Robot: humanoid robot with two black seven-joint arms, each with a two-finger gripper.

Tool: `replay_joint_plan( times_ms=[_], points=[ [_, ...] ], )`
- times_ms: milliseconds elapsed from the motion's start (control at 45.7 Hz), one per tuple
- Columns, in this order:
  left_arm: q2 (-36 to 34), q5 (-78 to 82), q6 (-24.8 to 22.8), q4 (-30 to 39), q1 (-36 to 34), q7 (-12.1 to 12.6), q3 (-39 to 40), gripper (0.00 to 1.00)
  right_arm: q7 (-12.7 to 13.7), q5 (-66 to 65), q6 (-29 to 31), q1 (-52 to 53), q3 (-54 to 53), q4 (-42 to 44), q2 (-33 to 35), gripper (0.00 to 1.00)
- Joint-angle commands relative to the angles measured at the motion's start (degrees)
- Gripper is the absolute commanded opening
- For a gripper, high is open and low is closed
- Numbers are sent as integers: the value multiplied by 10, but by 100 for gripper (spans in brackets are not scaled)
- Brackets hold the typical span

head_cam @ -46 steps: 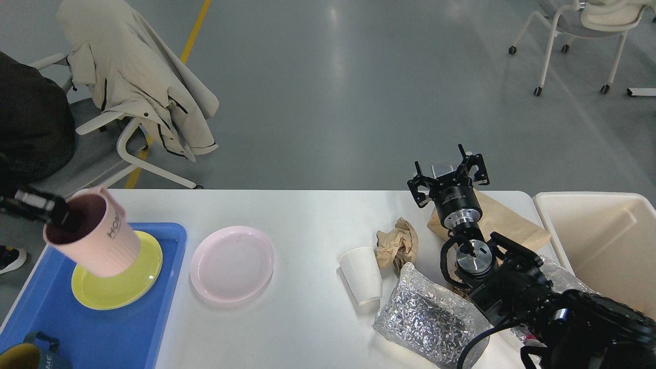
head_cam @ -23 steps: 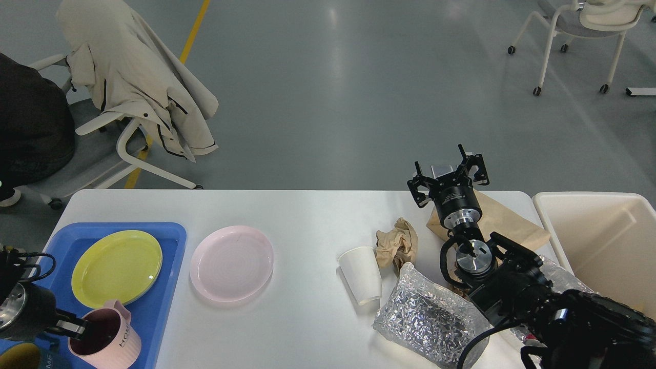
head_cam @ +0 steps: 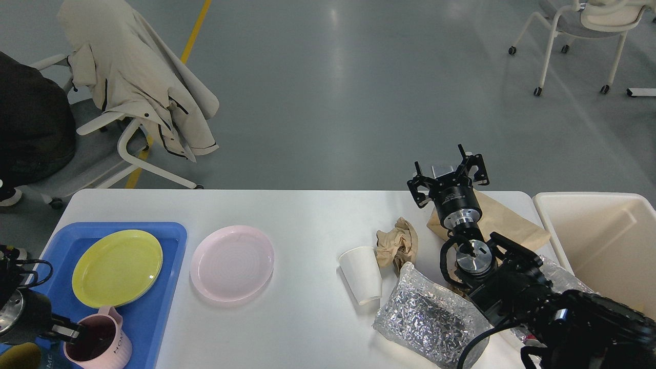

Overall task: Tidy desktop
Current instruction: 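Lift the pink mug and set it on the blue tray corner, then reach the left gripper to the pink plate rim and grasp it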

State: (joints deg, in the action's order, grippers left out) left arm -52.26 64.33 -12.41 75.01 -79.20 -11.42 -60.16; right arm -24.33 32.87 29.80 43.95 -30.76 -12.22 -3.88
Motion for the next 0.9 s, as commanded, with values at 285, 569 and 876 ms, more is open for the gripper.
replay_joint_plan(
  times_ms=[285, 569, 876],
  points=[
    [-75, -11, -259, -12, -226, -52, 117, 82, 0, 0, 0, 0, 0, 0, 0, 100],
    [-9, -25, -371, -154, -357, -40, 395, 82, 0, 0, 0, 0, 0, 0, 0, 100],
    [153, -222, -297, -189, -353, -36, 170, 81, 1, 0, 0, 0, 0, 0, 0, 100]
  ],
)
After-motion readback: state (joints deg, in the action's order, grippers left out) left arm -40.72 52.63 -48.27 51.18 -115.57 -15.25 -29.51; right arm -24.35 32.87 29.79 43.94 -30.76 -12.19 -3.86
